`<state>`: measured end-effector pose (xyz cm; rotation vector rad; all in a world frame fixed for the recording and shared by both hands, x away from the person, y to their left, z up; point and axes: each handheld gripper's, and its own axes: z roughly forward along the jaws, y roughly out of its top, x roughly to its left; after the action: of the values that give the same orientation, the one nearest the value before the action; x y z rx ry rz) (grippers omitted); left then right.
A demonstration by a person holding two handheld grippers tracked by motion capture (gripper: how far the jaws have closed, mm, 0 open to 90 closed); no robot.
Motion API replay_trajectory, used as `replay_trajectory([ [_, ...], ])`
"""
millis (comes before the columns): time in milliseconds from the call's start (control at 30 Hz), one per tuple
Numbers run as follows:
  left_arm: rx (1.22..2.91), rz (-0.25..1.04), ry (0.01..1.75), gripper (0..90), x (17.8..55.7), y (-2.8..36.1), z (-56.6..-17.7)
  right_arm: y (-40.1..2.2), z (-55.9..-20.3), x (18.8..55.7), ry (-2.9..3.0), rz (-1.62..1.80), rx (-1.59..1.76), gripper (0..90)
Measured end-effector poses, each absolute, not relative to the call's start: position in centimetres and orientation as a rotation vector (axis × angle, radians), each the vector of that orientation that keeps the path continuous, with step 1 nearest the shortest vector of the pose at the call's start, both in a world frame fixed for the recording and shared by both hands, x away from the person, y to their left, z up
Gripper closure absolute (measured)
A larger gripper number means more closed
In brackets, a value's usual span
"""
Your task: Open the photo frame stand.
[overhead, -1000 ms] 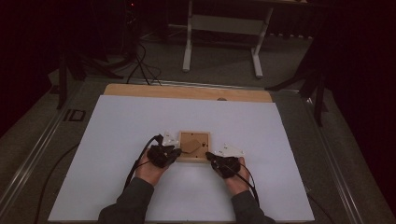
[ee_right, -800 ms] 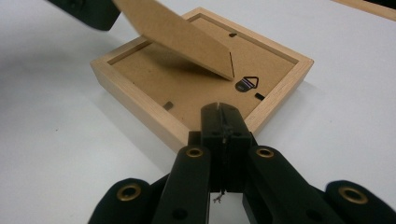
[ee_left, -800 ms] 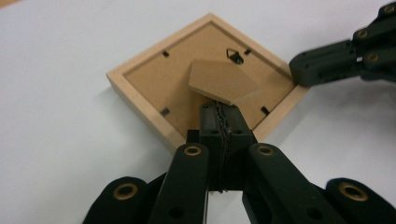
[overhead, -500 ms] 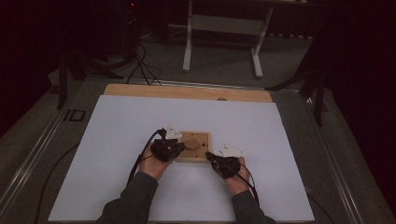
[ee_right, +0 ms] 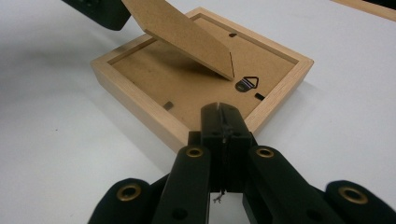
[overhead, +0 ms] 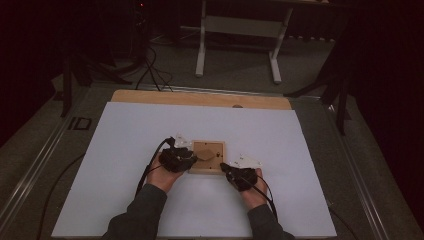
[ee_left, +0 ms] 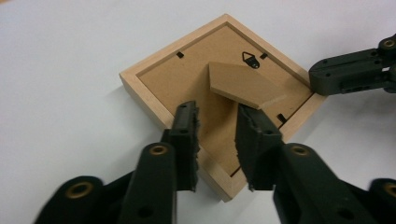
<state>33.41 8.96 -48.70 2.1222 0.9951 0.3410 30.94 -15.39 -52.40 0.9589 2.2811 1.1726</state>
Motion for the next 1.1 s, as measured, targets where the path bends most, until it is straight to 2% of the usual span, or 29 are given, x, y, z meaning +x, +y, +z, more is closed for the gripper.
replay_trajectory([
  [67,2.112,0.333,1.005,65.3,33.4,9.3,-48.6,-15.4,-52.4,30.9,2.281,1.173,0.958,89.6],
  [167,2.093,0.333,1.008,59.6,33.4,9.8,-48.3,-15.4,-52.4,30.9,2.281,1.173,0.958,89.6],
  [433,2.040,0.338,1.001,56.1,33.1,10.5,-47.4,-15.4,-52.4,30.9,2.278,1.174,0.956,89.6],
  [633,2.050,0.256,1.002,48.6,34.1,9.6,-47.5,-15.4,-52.4,30.9,2.280,1.175,0.958,89.5],
  [1100,2.057,0.086,1.068,42.3,36.3,8.0,-48.9,-15.4,-52.4,31.0,2.282,1.174,0.958,89.5],
])
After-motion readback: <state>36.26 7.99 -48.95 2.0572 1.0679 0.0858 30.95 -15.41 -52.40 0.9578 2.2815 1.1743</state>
